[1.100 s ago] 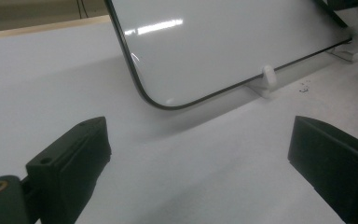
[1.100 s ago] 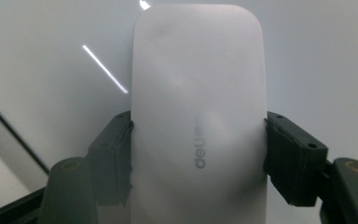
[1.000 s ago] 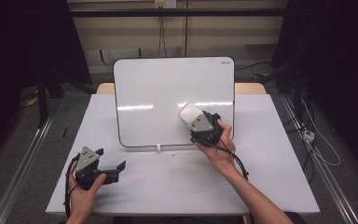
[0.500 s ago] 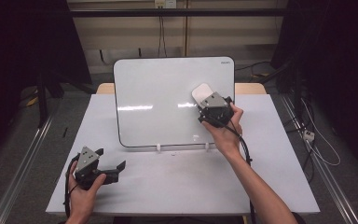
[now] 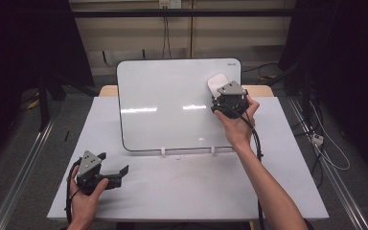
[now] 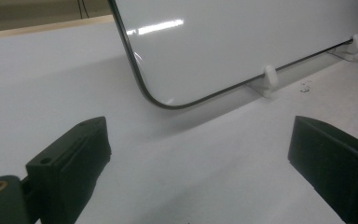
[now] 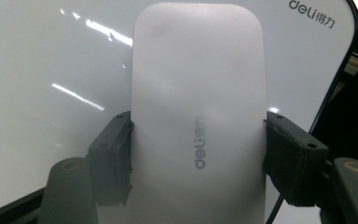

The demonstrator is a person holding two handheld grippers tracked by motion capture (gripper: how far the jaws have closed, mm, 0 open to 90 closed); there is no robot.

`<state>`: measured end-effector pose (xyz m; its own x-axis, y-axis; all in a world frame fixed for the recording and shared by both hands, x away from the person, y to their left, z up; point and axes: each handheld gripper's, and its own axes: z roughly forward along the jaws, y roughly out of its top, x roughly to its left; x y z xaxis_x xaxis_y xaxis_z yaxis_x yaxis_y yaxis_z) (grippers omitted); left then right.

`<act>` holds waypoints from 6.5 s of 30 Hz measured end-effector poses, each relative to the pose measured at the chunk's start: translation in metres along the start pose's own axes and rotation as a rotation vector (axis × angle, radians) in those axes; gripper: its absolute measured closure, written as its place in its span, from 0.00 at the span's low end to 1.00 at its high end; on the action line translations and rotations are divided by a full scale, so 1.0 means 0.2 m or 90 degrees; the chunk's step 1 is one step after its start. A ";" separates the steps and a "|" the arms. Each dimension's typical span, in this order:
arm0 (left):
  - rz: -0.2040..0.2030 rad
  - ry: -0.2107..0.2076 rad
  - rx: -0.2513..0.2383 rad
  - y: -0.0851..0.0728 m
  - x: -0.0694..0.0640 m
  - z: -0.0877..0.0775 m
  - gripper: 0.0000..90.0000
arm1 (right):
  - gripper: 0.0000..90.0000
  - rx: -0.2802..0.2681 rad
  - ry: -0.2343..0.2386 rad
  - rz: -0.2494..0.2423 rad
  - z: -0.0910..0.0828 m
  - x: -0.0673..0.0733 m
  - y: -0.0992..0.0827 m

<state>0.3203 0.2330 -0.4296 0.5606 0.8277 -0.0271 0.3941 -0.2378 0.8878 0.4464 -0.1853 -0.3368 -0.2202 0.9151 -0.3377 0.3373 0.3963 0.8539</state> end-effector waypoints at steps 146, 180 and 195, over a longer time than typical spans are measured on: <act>-0.010 0.008 0.001 0.01 0.01 0.01 0.06 | 0.34 -0.007 0.079 -0.062 -0.17 0.13 -0.49; -0.001 0.002 0.001 0.01 0.00 0.00 0.06 | 0.11 0.002 0.169 0.034 -0.18 0.05 -0.47; -0.011 0.003 -0.004 0.01 0.01 0.00 0.06 | 0.07 -0.011 0.181 0.078 -0.25 -0.01 -0.48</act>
<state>0.3213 0.2344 -0.4274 0.5497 0.8344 -0.0406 0.3991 -0.2196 0.8902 0.3680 -0.2280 -0.3982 -0.4270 0.8976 -0.1099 0.3619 0.2810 0.8889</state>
